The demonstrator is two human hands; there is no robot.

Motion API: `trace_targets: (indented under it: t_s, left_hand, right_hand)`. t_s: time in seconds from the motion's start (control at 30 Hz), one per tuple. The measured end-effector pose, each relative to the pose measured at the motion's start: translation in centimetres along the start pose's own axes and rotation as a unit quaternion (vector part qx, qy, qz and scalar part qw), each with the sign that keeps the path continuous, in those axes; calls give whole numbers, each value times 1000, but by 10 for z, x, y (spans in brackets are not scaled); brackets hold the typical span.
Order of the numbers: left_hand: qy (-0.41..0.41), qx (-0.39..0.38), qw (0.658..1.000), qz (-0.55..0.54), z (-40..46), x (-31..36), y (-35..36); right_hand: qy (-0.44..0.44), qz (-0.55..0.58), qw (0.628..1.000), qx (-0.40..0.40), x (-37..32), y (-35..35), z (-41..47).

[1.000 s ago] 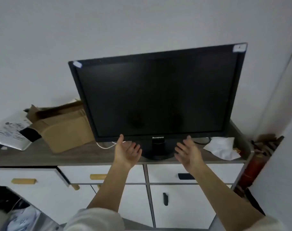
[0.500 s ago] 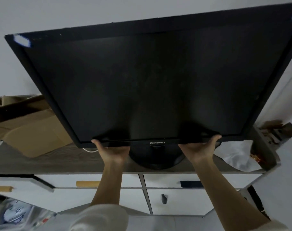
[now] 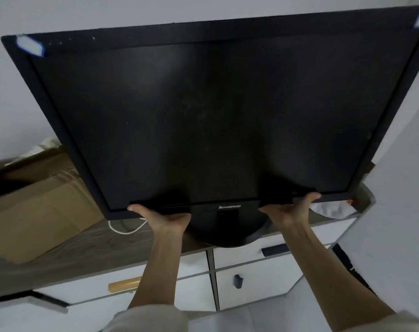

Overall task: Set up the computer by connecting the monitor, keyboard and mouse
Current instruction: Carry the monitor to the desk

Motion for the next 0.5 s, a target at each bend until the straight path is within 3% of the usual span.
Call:
trace_targets:
  t_s: [0.23, 0.5]
  left_hand:
    - [-65, -20, 996, 48, -16, -33, 20]
    - [-210, -87, 968, 104, -40, -147, 35]
  right_hand:
    - [-73, 58, 996, -6, -40, -8, -45]
    - [-209, 125, 969, 35, -139, -62, -137]
Point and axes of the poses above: each hand's wrist, its own z-axis towards the middle knuckle, its own y-axis out of the palm, x = y × z, the point moved 8 cm from there along z, towards the middle knuckle, and after that the axes turned 7 degrees about -y, right-handed, at the moved point
